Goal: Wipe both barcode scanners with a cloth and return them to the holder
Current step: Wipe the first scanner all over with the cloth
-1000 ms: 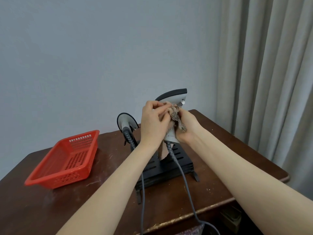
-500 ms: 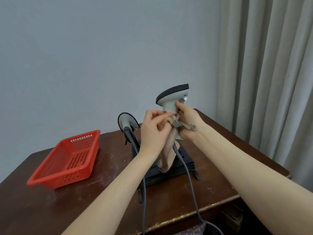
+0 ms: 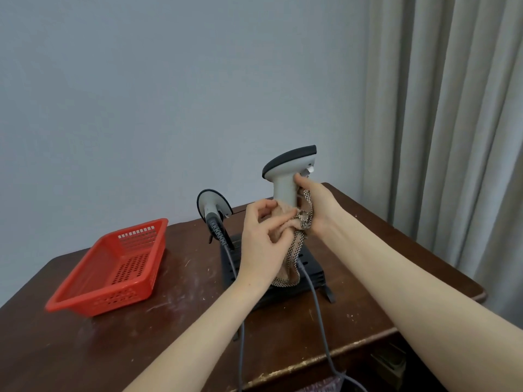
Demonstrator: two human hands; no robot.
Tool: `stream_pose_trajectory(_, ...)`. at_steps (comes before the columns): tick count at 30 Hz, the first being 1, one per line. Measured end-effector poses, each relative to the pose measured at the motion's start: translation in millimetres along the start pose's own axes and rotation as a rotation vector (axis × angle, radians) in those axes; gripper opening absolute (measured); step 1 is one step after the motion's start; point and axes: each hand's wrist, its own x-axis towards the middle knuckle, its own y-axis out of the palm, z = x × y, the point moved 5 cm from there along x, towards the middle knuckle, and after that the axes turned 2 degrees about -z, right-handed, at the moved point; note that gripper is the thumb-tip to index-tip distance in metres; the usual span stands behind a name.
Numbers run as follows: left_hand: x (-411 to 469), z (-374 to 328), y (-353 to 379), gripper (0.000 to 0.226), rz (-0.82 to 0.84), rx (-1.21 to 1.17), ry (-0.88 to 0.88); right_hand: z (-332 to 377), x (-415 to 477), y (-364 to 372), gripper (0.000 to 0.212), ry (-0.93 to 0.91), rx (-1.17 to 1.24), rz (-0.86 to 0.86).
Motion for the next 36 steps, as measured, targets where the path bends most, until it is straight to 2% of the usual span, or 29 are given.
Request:
stream_pose_trajectory(4,21,-2,-3,0.031,-0.047,0.024,-0.035,-6,0,5,0.044,0.006,-0.003,-0.002)
stream_pose_trajectory(8,51,-8,-8,0.024,-0.159,-0.025,-0.101,-8,-4,17,0.03,0.012,0.017,0.057)
stream_pose_trajectory(13,25,-11,-1,0.026,-0.074,-0.098,-0.139,3,-6,10,0.043,0.037,0.044,0.006)
stream_pose_trajectory(17,2,-2,-3,0.025,-0.05,-0.108,-0.195,5,-7,4,0.037,-0.005,0.003,-0.06)
stream_pose_trajectory(21,24,0,1,0.055,0.0,-0.016,-0.282,3,-5,12,0.038,-0.032,-0.003,-0.05)
stream_pose_trajectory(23,36,1,6,0.062,0.049,0.041,-0.321,3,-6,16,0.036,-0.036,0.016,-0.014)
stream_pose_trajectory(28,42,2,8,0.03,0.001,-0.023,-0.355,6,-6,13,0.031,-0.04,-0.029,0.019)
stream_pose_trajectory(31,41,4,5,0.014,-0.029,-0.171,-0.427,6,-4,6,0.021,-0.021,-0.16,0.007)
stream_pose_trajectory(36,35,-4,13,0.022,0.026,-0.453,-0.565,2,-6,4,0.033,0.083,-0.141,0.117)
